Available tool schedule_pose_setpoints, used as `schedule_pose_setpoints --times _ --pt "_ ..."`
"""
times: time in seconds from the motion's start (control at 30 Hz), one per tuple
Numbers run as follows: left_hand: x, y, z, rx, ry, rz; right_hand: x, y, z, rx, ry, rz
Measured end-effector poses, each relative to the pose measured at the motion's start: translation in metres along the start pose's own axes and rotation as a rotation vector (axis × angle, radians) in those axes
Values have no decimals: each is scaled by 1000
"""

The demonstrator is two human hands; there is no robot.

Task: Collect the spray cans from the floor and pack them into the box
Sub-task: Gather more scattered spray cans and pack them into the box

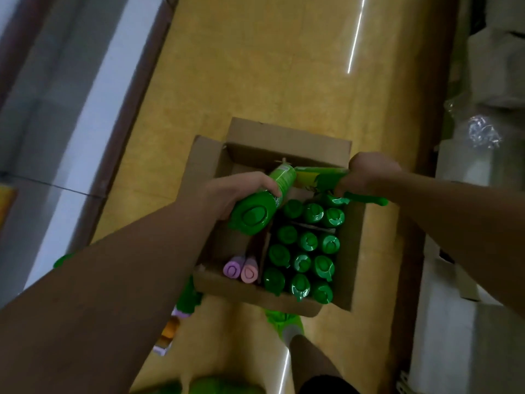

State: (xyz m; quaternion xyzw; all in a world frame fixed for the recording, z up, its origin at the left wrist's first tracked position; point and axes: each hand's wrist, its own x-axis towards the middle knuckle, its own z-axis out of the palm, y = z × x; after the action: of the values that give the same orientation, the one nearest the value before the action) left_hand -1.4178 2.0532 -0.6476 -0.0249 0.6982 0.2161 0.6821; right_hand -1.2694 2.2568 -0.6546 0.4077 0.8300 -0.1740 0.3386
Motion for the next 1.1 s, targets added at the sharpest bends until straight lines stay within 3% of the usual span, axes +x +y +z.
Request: schedule_pose_setpoints --times 0.23,0.47,0.7,0.87,1.1 --pt "65 40 16 373 92 4 46 10 18 -172 25 -47" --pt "106 84 23 852 12 7 96 7 34 -192 12 -181" --pt "156 101 35 1110 7 33 137 -3 48 -229 -74 -240" --pt "190 103 45 1218 10 64 158 -7 64 -250 -53 -239" --pt "214 102 56 1050 -56 55 176 2 80 -253 22 -235"
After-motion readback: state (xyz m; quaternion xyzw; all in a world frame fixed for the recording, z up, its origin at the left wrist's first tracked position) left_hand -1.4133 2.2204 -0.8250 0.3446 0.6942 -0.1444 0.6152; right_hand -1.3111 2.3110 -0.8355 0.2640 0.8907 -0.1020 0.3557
